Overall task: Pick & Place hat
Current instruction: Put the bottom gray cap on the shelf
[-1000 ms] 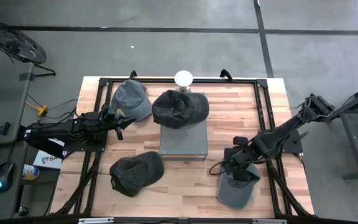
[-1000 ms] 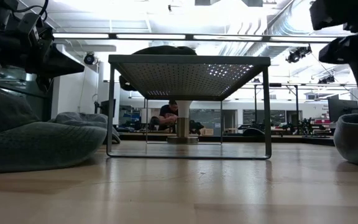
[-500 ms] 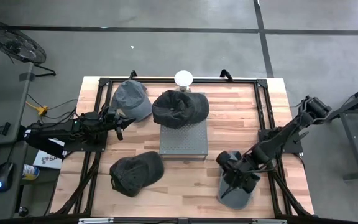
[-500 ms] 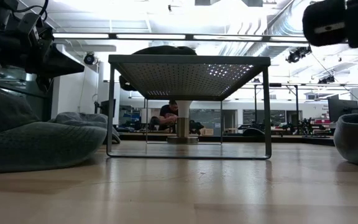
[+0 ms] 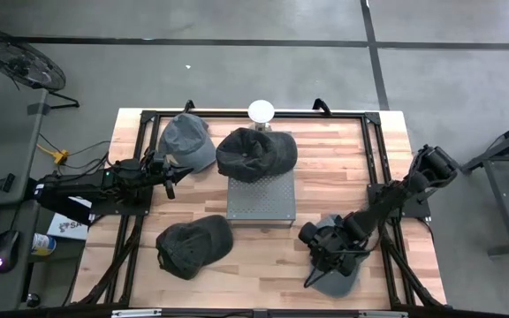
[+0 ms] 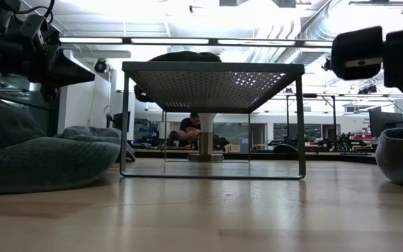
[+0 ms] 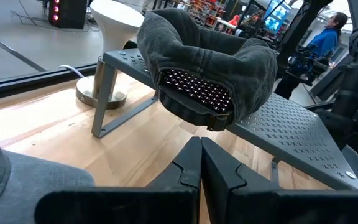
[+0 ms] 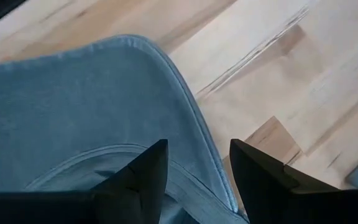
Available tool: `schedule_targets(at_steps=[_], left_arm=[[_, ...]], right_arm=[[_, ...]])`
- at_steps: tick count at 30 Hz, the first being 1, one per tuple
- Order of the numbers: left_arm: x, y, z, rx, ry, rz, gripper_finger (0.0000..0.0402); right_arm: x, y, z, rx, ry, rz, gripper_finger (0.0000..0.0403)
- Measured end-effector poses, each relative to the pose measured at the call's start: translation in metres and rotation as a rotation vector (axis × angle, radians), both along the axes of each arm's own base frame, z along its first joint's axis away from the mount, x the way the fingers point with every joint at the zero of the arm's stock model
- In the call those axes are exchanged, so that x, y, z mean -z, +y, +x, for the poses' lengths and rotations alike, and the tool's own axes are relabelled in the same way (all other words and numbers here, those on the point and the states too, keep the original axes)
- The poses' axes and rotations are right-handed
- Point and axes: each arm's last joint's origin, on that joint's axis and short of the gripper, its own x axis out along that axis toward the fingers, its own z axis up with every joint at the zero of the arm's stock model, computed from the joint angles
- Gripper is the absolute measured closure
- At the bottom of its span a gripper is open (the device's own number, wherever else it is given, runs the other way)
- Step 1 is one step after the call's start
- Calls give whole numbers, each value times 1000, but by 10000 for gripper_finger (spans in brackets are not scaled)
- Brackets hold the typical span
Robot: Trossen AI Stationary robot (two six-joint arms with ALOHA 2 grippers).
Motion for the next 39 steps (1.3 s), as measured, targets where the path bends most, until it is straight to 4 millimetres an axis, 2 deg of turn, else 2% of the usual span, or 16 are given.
schedule_targets(at_steps=[12, 18, 24, 28, 33, 39], left_arm=[[0, 0, 0, 0, 0, 0, 400], [0, 0, 0, 0, 0, 0, 400], [0, 0, 0, 0, 0, 0, 400], [0, 0, 0, 0, 0, 0, 400], [0, 0, 0, 0, 0, 0, 400], [0, 0, 0, 0, 0, 0, 400]], right_arm=[[11, -3, 6, 3, 73, 51, 257], [10, -2, 6, 50, 94, 75, 304], [4, 1, 10, 93, 86, 109, 387], [-3, 3, 14, 135, 72, 124, 389], [-29, 8, 19, 183, -12, 157, 396], [-87, 19, 17, 220, -218, 124, 398]])
